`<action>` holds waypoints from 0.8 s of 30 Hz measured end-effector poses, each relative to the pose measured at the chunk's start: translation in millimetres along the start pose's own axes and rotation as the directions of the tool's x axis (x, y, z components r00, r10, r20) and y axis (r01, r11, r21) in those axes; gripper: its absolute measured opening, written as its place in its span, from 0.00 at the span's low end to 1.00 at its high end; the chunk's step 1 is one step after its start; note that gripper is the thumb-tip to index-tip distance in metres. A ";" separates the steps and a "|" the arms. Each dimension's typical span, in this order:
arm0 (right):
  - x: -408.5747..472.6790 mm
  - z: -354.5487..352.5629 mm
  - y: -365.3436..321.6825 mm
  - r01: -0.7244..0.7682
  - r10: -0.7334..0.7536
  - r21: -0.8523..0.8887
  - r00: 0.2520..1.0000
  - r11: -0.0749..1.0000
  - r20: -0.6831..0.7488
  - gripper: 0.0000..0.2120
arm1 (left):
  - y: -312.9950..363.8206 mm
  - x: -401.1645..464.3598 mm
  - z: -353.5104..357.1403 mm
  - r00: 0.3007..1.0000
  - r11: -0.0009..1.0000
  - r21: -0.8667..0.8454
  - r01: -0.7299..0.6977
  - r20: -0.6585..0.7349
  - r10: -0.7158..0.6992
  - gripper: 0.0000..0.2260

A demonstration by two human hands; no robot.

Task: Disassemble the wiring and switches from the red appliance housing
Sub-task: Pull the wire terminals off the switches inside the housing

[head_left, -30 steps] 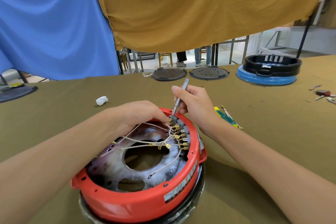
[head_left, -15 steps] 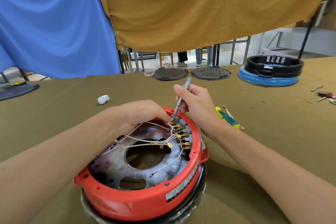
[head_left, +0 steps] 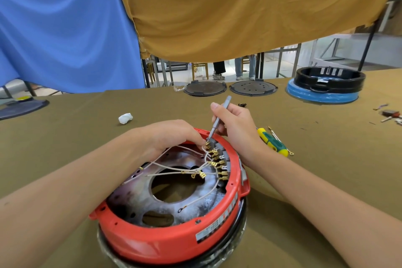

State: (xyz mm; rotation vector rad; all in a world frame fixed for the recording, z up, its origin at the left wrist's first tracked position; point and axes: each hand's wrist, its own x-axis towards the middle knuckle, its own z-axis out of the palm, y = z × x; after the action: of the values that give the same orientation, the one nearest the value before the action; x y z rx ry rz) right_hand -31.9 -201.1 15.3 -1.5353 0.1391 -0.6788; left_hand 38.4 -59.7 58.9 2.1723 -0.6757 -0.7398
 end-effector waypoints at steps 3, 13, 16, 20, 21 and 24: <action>1.7 -0.8 0.5 0.125 -0.127 -0.090 0.992 0.988 -0.019 0.17 | 0.0 0.5 0.7 1.000 1.000 0.005 -0.006 -0.019 0.007 0.08; 2.4 -1.0 1.9 0.007 -0.007 0.010 1.000 1.000 -0.005 0.19 | -0.9 -0.6 0.7 0.999 1.000 -0.013 -0.010 0.039 0.010 0.08; 1.0 -0.9 0.8 -0.068 0.067 0.071 0.997 0.995 0.028 0.18 | -1.5 -0.7 0.0 0.999 0.999 -0.032 -0.007 0.034 0.008 0.07; -1.0 0.3 2.2 -0.089 0.085 0.070 0.995 0.994 0.054 0.18 | -1.3 -0.5 0.7 1.000 1.000 -0.028 0.003 -0.018 -0.003 0.09; -0.6 0.9 2.2 -0.046 0.044 0.045 0.998 0.998 0.039 0.19 | -1.2 -0.9 0.5 1.000 0.999 -0.034 0.005 -0.019 -0.006 0.10; 1.1 0.8 0.8 0.130 -0.131 -0.065 0.991 0.989 -0.008 0.18 | -0.5 -1.5 0.7 1.000 0.999 -0.037 0.010 -0.011 -0.010 0.11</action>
State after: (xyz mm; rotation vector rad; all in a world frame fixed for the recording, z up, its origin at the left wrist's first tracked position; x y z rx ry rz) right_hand -30.4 -201.0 14.9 -1.6122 0.0702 -0.7938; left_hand 37.0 -58.7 58.6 2.1464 -0.6414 -0.7387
